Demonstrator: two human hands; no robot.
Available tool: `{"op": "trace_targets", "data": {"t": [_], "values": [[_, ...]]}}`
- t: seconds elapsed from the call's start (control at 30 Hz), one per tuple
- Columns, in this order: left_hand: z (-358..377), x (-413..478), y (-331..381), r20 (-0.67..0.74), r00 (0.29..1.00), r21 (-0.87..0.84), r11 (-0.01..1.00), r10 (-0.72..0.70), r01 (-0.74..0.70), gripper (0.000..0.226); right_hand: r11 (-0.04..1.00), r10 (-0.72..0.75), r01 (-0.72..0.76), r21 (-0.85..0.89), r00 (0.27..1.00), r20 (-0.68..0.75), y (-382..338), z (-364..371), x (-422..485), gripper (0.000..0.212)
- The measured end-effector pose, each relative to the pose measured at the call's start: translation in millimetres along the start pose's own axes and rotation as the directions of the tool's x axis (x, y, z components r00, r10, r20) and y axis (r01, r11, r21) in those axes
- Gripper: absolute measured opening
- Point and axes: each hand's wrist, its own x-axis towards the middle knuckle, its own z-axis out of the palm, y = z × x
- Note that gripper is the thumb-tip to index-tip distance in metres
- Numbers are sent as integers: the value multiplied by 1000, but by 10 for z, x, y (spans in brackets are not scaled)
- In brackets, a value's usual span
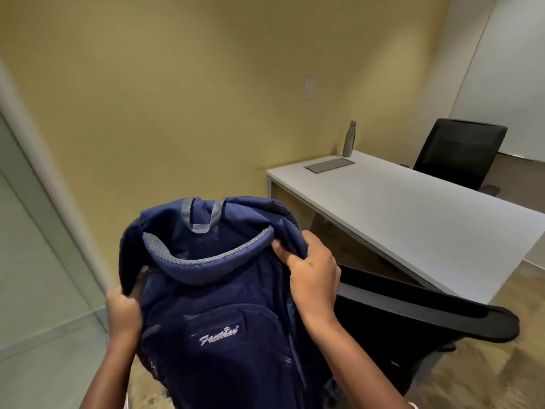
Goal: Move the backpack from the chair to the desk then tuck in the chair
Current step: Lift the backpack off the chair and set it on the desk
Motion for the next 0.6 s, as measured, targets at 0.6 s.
{"op": "trace_targets", "data": {"t": [0.6], "values": [[-153,1548,1358,-357,803,421,849,478,-318,51,916,40,-123,382,975,218,-717,1038,1202,9]]}}
